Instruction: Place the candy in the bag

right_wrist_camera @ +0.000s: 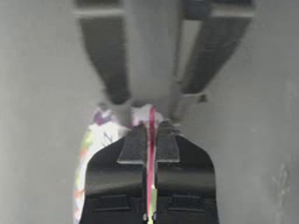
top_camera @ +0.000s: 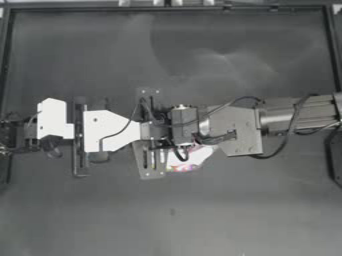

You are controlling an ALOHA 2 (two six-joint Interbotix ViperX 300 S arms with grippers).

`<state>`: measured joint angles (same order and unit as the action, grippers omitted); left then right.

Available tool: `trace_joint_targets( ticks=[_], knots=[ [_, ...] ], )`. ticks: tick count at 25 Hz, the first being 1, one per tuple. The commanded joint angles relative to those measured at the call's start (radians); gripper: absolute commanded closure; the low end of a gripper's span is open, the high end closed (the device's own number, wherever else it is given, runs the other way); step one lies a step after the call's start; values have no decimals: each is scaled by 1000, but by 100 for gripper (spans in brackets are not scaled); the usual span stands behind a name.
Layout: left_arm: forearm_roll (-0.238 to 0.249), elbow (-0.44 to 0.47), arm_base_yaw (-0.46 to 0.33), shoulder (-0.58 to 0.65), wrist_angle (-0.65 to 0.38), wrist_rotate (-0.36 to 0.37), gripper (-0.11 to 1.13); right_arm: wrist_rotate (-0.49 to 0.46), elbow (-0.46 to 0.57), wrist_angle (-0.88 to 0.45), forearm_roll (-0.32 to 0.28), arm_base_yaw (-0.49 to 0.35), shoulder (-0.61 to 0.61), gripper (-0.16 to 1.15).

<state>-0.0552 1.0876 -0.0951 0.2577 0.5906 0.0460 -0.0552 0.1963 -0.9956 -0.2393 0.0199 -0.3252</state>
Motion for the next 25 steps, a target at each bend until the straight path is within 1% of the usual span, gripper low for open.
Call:
trace_joint_targets(
  ticks=[1,3,18,21,25],
  knots=[
    [0,-21,-2,9,2,2,37,-2,9,8,-3,2,54,92],
    [0,-21,-2,9,0,2,39,0,9,8,-3,2,54,92],
    [0,-29,-2,-2,0,2,42,-2,9,8,-3,2,52,92],
    [0,-31,-2,-3,0,2,51,-2,9,8,-3,2,51,92],
    [0,-25,-2,8,-2,3,70,-2,11,8,-3,2,49,92]
  ],
)
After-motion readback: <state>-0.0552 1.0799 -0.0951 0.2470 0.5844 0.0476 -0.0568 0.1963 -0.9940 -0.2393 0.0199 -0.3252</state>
